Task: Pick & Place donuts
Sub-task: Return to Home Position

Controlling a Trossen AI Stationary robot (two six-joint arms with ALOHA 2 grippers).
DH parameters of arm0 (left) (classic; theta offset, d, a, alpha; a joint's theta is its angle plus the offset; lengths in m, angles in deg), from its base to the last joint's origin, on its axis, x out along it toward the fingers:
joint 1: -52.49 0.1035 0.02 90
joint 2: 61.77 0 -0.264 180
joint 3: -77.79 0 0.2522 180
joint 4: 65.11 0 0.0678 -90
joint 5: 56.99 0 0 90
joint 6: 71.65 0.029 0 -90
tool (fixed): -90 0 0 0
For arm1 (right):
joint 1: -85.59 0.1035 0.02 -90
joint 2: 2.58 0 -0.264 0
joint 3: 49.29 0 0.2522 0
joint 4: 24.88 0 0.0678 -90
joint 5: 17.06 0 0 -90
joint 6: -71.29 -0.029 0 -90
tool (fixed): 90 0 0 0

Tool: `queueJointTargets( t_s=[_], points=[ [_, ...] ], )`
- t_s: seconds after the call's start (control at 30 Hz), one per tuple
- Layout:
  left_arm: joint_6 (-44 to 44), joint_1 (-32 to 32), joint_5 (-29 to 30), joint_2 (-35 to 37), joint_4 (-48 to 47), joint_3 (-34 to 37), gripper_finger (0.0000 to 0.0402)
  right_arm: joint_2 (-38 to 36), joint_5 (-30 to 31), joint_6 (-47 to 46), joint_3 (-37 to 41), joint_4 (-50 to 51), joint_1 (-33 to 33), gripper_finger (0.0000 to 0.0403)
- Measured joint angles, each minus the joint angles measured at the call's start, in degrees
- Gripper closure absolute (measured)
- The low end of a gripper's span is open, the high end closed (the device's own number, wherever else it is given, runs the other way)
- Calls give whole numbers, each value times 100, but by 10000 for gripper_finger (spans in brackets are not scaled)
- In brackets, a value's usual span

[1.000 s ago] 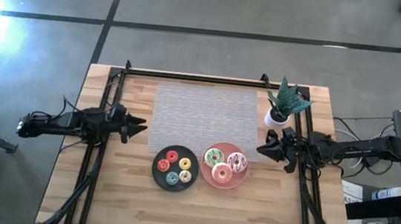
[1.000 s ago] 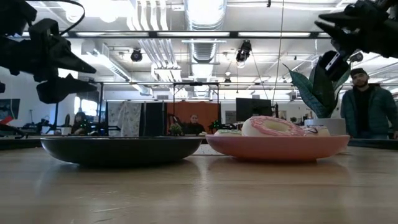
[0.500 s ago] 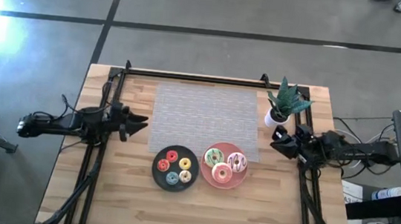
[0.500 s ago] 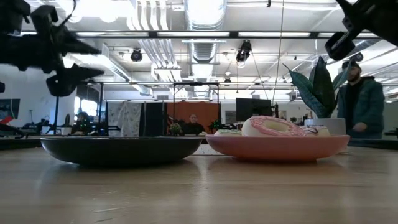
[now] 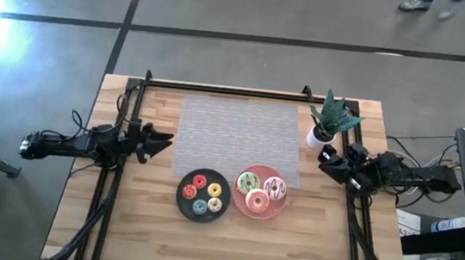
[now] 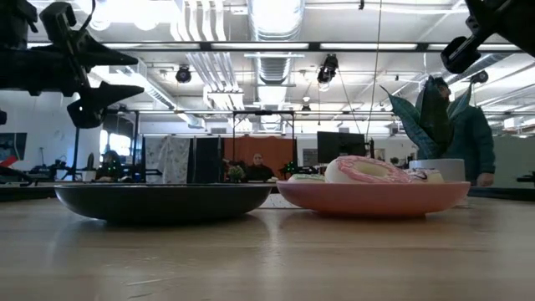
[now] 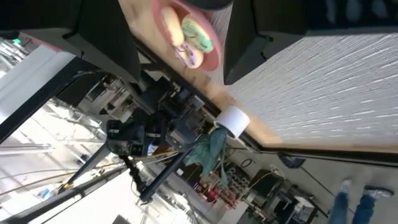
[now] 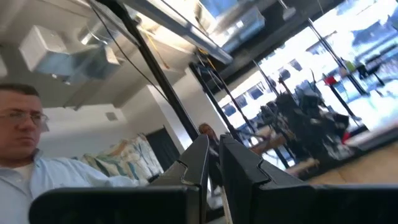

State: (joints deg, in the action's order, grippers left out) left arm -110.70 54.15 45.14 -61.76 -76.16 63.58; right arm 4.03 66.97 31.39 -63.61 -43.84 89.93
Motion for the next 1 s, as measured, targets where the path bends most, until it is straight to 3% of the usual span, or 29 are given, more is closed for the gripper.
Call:
queueJointTargets(
  t_s=[0.27,1.0],
  points=[
    [0,-32,5,0,8,2,197,-665,2,0,0,-20,0,369],
    [1,-179,16,-13,-2,9,197,-663,4,0,-2,-51,-213,369]
  ],
)
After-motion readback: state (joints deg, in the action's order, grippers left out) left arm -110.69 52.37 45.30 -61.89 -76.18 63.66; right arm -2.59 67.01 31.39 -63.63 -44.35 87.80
